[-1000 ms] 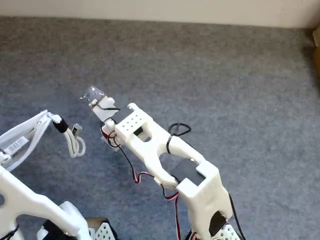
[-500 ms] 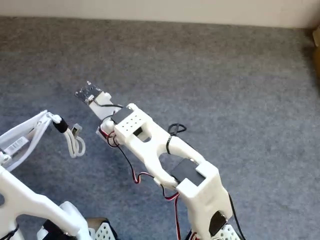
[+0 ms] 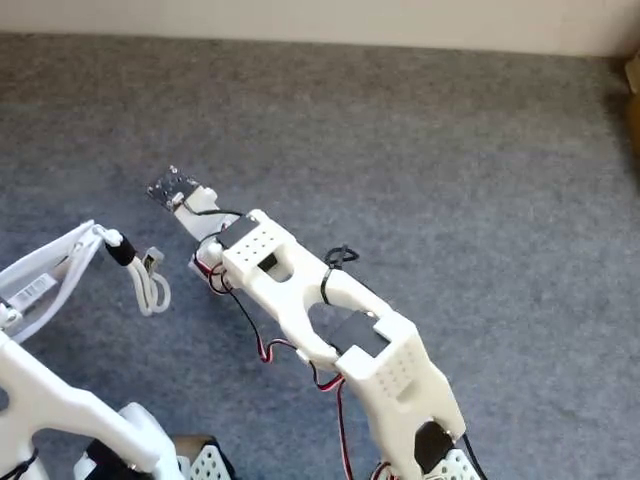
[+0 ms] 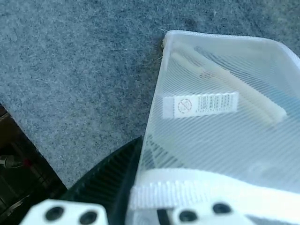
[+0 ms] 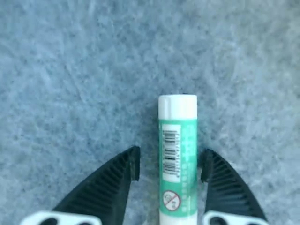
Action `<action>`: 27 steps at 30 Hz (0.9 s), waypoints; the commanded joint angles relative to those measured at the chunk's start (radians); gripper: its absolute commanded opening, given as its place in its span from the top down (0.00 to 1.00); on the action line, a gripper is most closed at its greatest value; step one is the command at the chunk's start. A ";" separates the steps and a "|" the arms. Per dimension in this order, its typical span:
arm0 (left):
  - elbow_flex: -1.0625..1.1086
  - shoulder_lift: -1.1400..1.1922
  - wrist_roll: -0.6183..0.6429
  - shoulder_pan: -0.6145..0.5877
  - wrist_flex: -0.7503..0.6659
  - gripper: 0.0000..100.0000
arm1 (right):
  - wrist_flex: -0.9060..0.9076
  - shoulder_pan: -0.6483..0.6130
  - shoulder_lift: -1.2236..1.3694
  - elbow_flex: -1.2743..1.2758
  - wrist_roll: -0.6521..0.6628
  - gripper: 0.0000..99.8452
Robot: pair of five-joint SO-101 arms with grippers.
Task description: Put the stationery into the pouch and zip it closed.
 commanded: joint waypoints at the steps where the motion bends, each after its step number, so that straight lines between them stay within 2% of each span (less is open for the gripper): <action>1: -0.001 -0.002 0.006 -0.015 0.005 0.99 | -0.012 -0.007 0.007 -0.058 -0.002 0.91; 4: -0.001 -0.002 0.006 -0.015 0.005 0.99 | -0.007 -0.005 0.004 -0.056 -0.002 1.00; 7: -0.001 -0.002 0.006 -0.015 0.005 0.99 | 0.131 0.008 -0.001 -0.076 -0.002 0.99; 12: -0.013 -0.002 0.006 -0.010 0.005 0.99 | 0.366 0.030 -0.073 -0.246 -0.002 0.99; 19: -0.074 -0.002 0.008 0.114 0.008 0.99 | 0.628 0.091 -0.189 -0.360 0.000 0.99; 27: -0.119 -0.002 0.008 0.259 0.008 0.99 | 0.748 0.105 -0.337 -0.361 0.000 0.99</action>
